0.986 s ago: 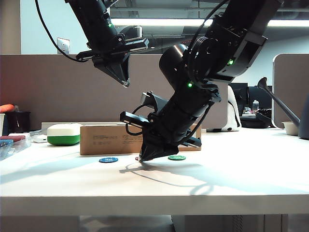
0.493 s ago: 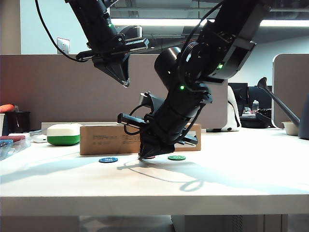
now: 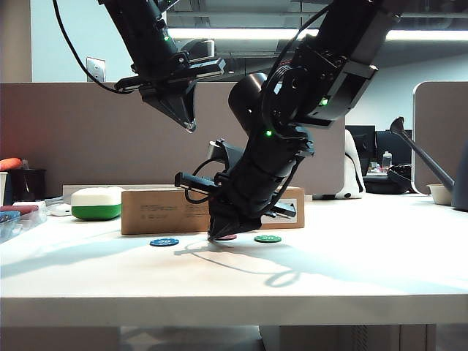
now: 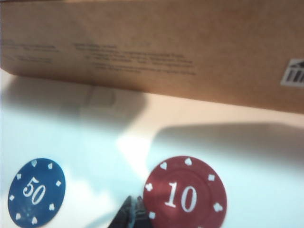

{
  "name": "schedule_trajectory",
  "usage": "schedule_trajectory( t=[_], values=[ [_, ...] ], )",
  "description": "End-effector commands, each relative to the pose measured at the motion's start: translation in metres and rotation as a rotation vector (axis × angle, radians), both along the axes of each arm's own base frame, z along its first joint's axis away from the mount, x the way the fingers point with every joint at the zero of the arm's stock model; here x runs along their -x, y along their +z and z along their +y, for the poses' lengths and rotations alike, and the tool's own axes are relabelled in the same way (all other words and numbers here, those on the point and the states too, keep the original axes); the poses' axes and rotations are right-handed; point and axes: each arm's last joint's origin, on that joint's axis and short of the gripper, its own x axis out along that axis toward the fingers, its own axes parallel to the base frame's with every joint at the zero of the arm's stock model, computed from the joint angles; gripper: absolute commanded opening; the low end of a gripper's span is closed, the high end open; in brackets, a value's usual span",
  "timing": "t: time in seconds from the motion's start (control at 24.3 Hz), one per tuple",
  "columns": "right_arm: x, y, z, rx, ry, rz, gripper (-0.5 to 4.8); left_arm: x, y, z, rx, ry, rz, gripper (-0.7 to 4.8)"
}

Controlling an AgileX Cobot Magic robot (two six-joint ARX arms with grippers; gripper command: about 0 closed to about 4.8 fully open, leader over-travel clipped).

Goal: Push the chip, whose value equals the sum of all the chip values on the rectangular box, forward next to the box.

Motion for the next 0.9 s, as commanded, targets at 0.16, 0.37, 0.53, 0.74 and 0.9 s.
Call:
schedule_trajectory(
  t=[0.16, 0.37, 0.53, 0.74, 0.9],
  values=[
    [0.010, -0.018, -0.010, 0.128, -0.020, 0.133, -0.05, 0.001, 0.003, -0.001, 0.008, -0.004, -0.014, -0.05],
    [0.011, -0.017, -0.011, 0.150, -0.039, 0.129, -0.05, 0.001, 0.003, -0.001, 0.008, -0.004, -0.014, -0.05],
    [0.011, -0.012, -0.013, 0.186, -0.077, 0.107, -0.05, 0.001, 0.003, -0.001, 0.008, -0.004, -0.014, -0.05],
    [0.007, -0.006, -0.016, 0.191, -0.113, 0.068, -0.05, 0.001, 0.003, -0.001, 0.008, -0.004, -0.014, -0.05],
    [0.007, -0.006, -0.015, 0.187, -0.110, 0.069, -0.05, 0.001, 0.003, -0.001, 0.008, -0.004, -0.014, -0.05]
  ],
)
